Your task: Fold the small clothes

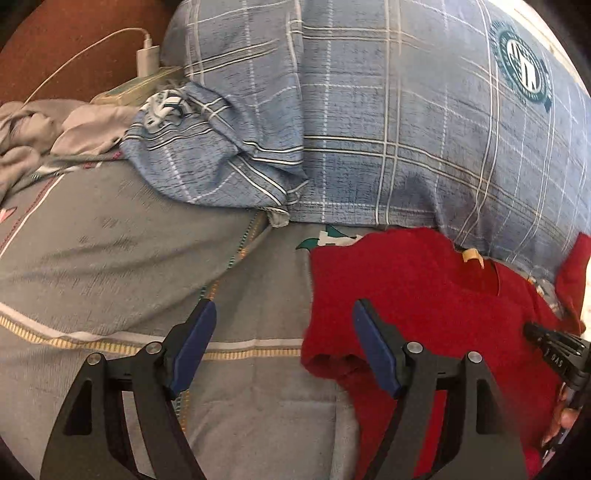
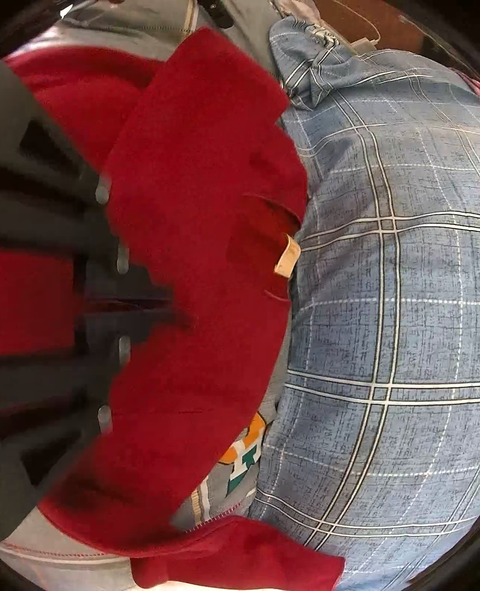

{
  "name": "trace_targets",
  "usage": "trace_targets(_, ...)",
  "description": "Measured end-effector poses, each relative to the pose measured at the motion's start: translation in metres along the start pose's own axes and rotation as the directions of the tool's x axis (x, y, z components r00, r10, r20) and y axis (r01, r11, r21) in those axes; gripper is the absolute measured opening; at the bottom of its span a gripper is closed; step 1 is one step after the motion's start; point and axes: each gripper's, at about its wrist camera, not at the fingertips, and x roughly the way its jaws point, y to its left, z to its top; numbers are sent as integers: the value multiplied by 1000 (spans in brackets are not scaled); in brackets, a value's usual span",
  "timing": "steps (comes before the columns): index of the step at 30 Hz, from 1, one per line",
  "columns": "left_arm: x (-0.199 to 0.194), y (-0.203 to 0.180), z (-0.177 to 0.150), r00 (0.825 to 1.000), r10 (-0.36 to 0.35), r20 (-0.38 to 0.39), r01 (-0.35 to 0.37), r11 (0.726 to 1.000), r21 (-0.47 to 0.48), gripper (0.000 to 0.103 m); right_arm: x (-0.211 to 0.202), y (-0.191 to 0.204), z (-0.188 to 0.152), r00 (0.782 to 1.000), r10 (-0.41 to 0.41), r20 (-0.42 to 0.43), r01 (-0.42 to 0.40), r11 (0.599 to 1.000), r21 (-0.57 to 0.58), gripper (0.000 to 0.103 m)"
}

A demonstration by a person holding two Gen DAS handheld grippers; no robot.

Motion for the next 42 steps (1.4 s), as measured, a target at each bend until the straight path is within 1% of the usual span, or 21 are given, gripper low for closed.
trace_targets(2,-5,2,1,1000,1,20,-1,1000,-6,76,-25,-7,6,997,22,69,-24,999,25,3)
trace_targets(3,-9,2,1,999,3,34,-3,1000,-8,76,-38,-11,8,995,6,104,-10,999,31,3)
trace_targets(5,-12,1,0,999,-4,48,5,1000,-6,76,-60,-26,7,984,-64,166,56,997,52,3)
trace_targets(6,-13,0,-2,999,-11,50,11,1000,-4,76,-64,-32,6,981,-87,173,77,995,62,3)
trace_targets(9,-6,-8,-8,999,-16,37,16,1000,1,76,-58,-53,4,974,-180,140,167,981,101,3)
trace_targets(11,4,-15,-14,1000,-22,9,22,1000,3,76,-39,-64,2,982,-178,68,169,979,113,6)
trace_targets(13,12,-20,-20,999,-32,-17,32,999,2,76,-27,-68,-1,979,-204,-2,203,972,117,12)
trace_targets(14,15,-23,-23,999,-37,-20,37,999,7,76,-30,-69,-2,979,-205,0,203,972,122,13)
trace_targets(15,19,-26,-25,999,-25,-23,26,999,24,76,-35,-67,-1,981,-194,23,190,973,129,22)
trace_targets(16,22,-27,-26,1000,-8,-25,9,999,42,76,-44,-62,1,984,-170,59,161,978,133,39)
trace_targets(18,30,-27,-28,999,44,-19,-43,997,70,76,-54,-43,5,990,-87,107,76,992,104,50)
trace_targets(20,38,-20,-28,997,66,-30,-64,996,58,76,-50,-6,13,994,58,97,-59,998,6,50)
trace_targets(22,44,-13,-26,997,52,-49,-51,998,34,76,-37,31,18,986,153,63,-148,986,-74,47)
trace_targets(23,48,-9,-26,997,42,-65,-41,999,20,76,-28,49,20,983,175,51,-169,980,-110,46)
trace_targets(26,53,-4,-23,996,36,-80,-35,999,12,76,3,108,21,983,182,34,-171,961,-218,44)
trace_targets(28,56,-3,-21,996,37,-84,-36,999,16,76,28,134,23,982,190,-1,-184,950,-252,36)
trace_targets(30,56,-1,-18,996,43,-81,-42,999,15,76,53,149,25,988,155,-30,-157,948,-275,39)
trace_targets(32,56,3,-14,996,41,-74,-41,999,3,76,59,161,28,992,129,9,-121,948,-294,41)
trace_targets(35,53,9,-11,997,29,-69,-30,999,-17,76,54,162,30,992,129,-1,-124,949,-291,39)
trace_targets(37,50,11,-10,998,16,-63,-17,999,-26,76,36,150,27,987,159,-3,-154,952,-265,40)
trace_targets(42,35,4,-6,998,-55,-22,55,998,-22,76,-1,119,5,990,143,14,-136,962,-235,44)
